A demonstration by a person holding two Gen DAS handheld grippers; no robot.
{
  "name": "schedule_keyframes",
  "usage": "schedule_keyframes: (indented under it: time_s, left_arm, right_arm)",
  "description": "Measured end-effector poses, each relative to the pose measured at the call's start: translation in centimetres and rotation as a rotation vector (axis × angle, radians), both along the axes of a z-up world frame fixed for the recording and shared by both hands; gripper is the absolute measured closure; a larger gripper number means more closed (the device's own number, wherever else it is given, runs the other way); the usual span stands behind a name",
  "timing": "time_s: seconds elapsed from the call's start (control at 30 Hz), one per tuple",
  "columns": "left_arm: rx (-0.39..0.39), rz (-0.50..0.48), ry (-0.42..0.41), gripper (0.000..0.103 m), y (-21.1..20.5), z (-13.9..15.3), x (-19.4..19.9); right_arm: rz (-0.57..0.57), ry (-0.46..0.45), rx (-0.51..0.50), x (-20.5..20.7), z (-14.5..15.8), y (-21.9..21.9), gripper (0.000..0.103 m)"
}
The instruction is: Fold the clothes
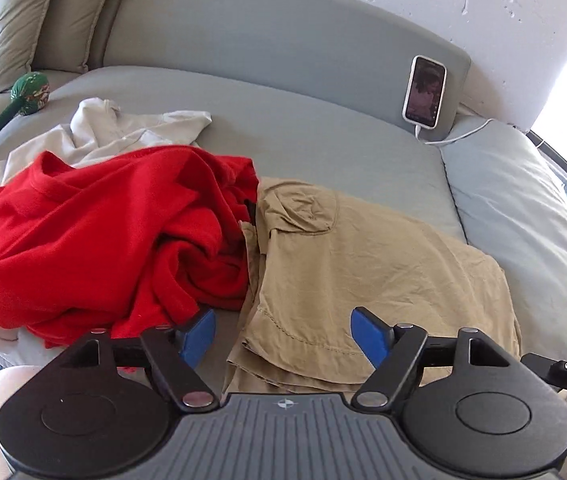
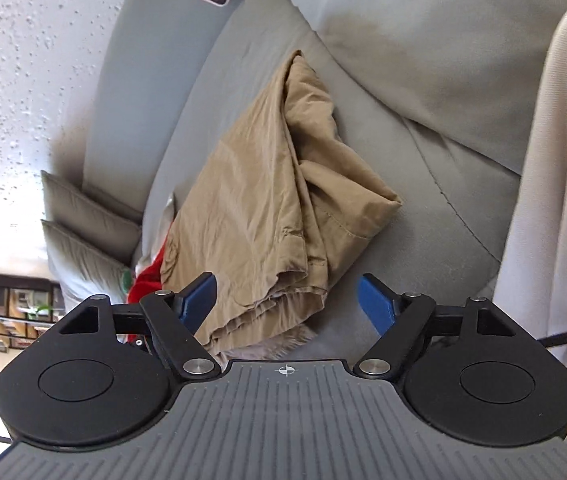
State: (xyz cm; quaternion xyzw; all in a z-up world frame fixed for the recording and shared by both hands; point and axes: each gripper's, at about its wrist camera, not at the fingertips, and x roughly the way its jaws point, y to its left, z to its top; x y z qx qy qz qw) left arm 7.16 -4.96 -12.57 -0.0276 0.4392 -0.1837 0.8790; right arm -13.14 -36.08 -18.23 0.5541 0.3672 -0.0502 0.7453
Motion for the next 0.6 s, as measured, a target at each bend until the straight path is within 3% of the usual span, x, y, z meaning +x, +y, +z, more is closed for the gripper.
schedule_keyframes:
  time_s: [0.1, 0.33, 0.4, 0.5, 0.6]
  left_arm:
    - [0.023, -0.007, 0.043, 0.045, -0.7, -1.6, 0.6]
    - [0.028, -0.003, 0.086, 0.058, -0.9, -2.5, 0.9]
    - [0.028, -0.003, 0.098, 0.061, -1.0, -2.3, 0.9]
    - [0.057, -0.034, 0.098, 0.065, -1.4, -2.0, 0.6]
    - [0.071, -0.067, 0.123, 0.072, -1.6, -1.5, -0.1]
  right_arm:
    - [-0.013, 0.001, -0.014, 1.4, -1.1, 0.4, 0.038]
    - [-0.094, -0.042, 0.017, 2.7, -2.6, 0.5, 0.042]
    - [-0.069, -0.02, -0.059, 4.0, -2.5, 0.1, 0.078]
    - [0.006, -0.001, -0.141, 5.1, -1.8, -0.1, 0.084]
    - [0.143, -0.019, -0.373, 6.3, 1.6, 1.3, 0.087]
